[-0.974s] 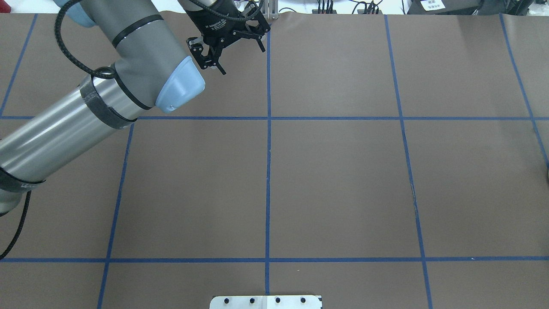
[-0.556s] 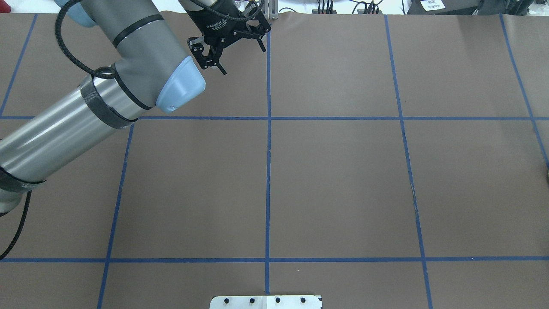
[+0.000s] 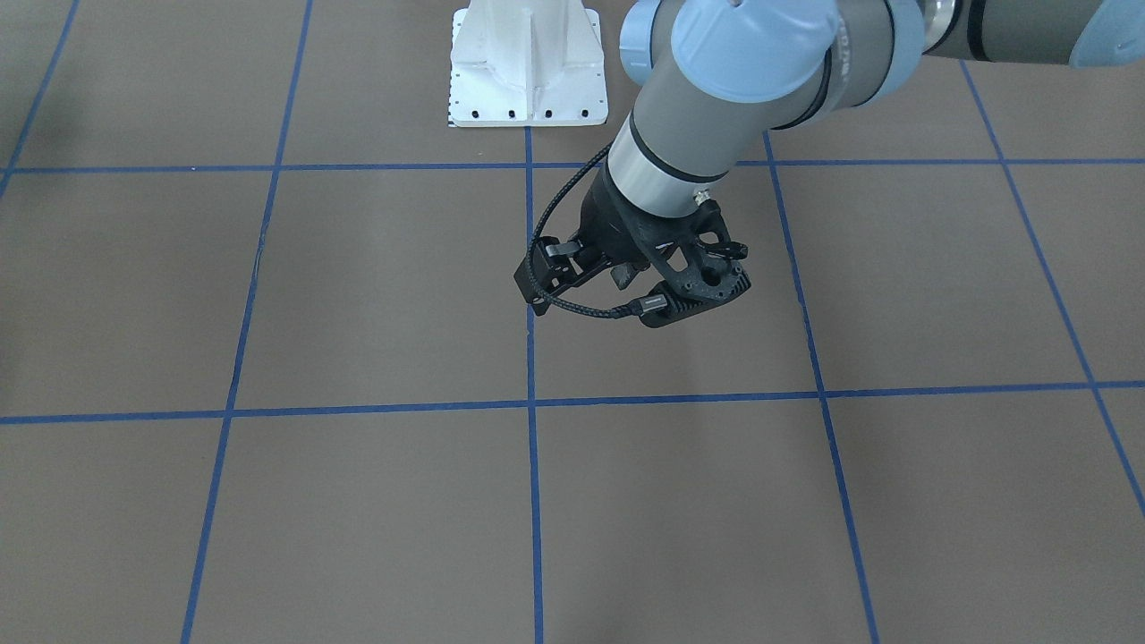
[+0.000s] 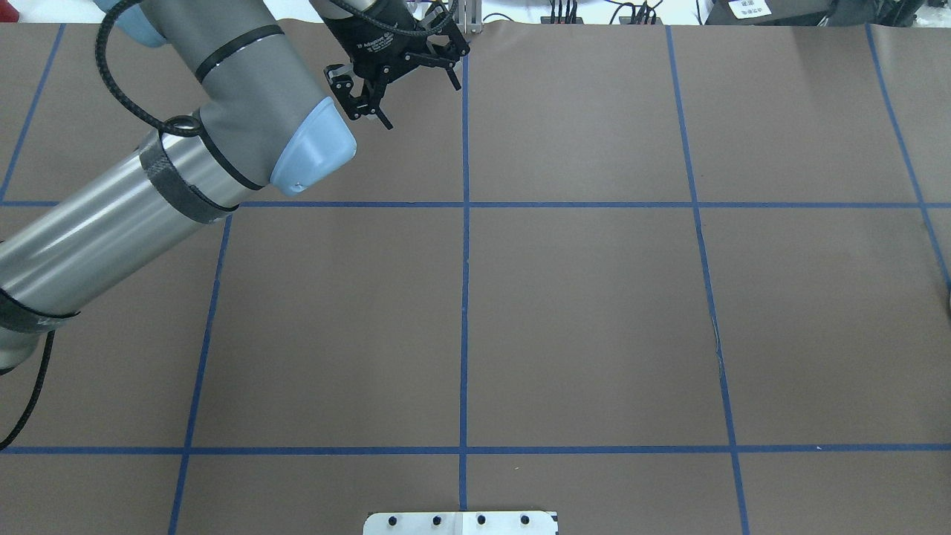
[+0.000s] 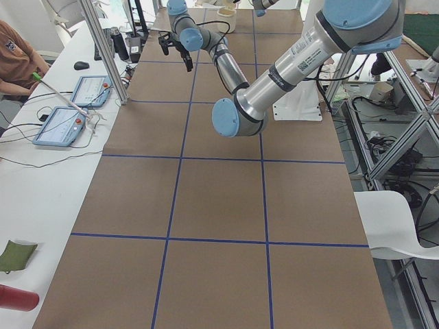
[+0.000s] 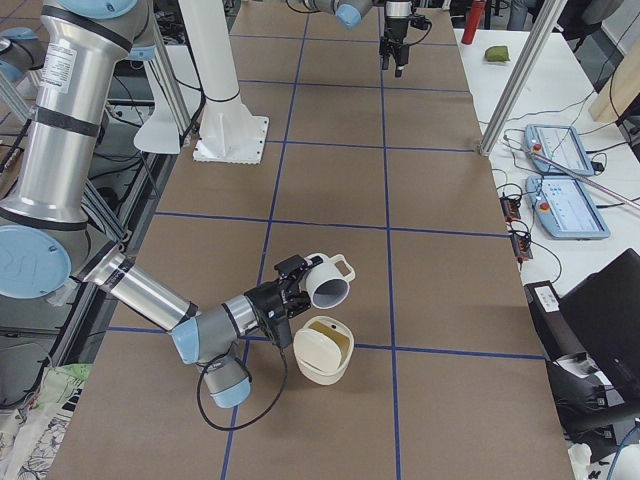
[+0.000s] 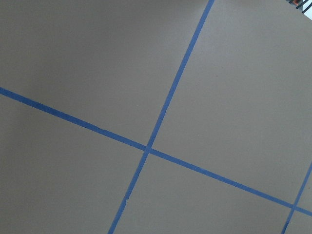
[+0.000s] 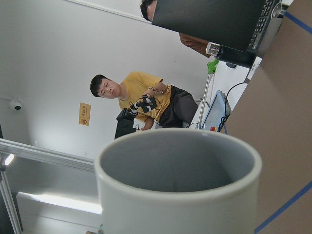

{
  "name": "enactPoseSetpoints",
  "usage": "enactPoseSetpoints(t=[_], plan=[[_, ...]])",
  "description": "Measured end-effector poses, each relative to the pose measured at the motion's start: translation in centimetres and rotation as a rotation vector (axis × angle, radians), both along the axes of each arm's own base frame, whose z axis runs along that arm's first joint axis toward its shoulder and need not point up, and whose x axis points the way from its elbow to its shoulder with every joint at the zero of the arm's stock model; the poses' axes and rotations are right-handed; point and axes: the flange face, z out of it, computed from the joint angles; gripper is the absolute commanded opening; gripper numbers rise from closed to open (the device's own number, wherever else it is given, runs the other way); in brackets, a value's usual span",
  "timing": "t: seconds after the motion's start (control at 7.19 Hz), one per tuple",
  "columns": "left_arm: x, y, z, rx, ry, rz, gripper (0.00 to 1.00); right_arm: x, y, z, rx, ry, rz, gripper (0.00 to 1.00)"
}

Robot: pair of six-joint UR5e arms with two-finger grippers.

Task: Left arm hands cup to right arm to dump lemon

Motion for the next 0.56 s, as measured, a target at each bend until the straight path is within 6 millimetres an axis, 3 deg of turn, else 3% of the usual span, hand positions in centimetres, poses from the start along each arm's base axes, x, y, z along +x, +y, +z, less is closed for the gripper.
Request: enactPoseSetpoints(t=[0.28, 0.56], plan=[[0.1, 0.0, 0.1, -0.001, -0.001, 0.001, 1.0, -0.5, -0.6, -0.3, 0.062, 0.152, 0.024, 0.15], [0.2, 0.0, 0.3, -0.002, -0.002, 0.002, 1.0, -1.4, -2.6, -2.6, 0.088, 0.25, 0.023, 0.16]])
